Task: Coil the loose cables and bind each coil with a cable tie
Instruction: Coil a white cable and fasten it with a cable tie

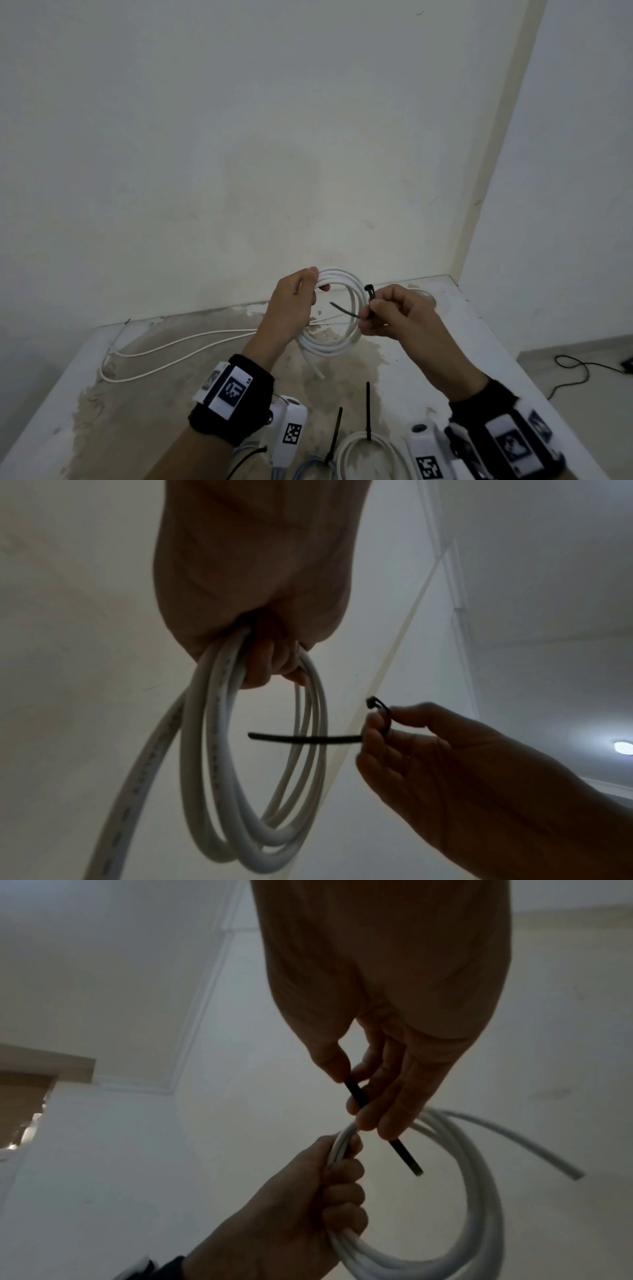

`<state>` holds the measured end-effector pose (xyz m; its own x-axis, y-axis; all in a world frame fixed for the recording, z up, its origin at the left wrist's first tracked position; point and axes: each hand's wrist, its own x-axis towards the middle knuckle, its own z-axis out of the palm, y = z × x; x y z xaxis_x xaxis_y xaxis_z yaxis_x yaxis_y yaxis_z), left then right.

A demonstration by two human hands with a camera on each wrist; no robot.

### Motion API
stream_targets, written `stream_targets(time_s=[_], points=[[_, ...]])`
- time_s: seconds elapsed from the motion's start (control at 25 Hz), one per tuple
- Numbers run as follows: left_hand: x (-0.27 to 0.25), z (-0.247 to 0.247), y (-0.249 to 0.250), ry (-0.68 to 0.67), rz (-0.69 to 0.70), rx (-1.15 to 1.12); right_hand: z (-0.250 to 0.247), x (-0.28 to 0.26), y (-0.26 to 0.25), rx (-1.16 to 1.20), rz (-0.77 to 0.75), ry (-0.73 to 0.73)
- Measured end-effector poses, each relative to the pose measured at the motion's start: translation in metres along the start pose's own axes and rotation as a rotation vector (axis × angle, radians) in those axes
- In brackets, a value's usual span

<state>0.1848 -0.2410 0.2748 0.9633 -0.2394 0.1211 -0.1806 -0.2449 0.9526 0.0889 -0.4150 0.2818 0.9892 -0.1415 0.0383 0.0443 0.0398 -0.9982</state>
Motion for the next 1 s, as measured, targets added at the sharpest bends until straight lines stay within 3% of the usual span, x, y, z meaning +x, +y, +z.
stream_targets(time_s=[0.08, 0.2, 0.32, 0.48, 0.64, 0.8, 1.0], points=[[-0.004, 0.002, 0.003, 0.0, 0.012, 0.005, 0.015, 0.007, -0.001, 0.082, -0.038, 0.046], [-0.011, 0.007, 0.004, 0.015, -0.083, -0.096, 0.028, 0.012, -0.004, 0.175, -0.117, 0.084], [-0.016, 0.006, 0.009, 0.045, -0.199, -0.232, 0.036, 0.012, -0.005, 0.16, -0.181, 0.085], [-0.017, -0.003, 0.016, -0.041, -0.295, -0.327, 0.041, 0.011, -0.001, 0.11, -0.211, 0.063], [-0.019, -0.009, 0.012, -0.072, -0.098, -0.114, 0.044, 0.011, 0.006, 0.054, -0.218, 0.116], [-0.028, -0.009, 0.008, -0.09, 0.031, -0.006, 0.045, 0.011, 0.012, -0.174, -0.27, 0.246], [-0.039, -0.006, 0.009, -0.059, 0.088, 0.001, 0.045, 0.01, 0.017, -0.137, -0.292, 0.331]])
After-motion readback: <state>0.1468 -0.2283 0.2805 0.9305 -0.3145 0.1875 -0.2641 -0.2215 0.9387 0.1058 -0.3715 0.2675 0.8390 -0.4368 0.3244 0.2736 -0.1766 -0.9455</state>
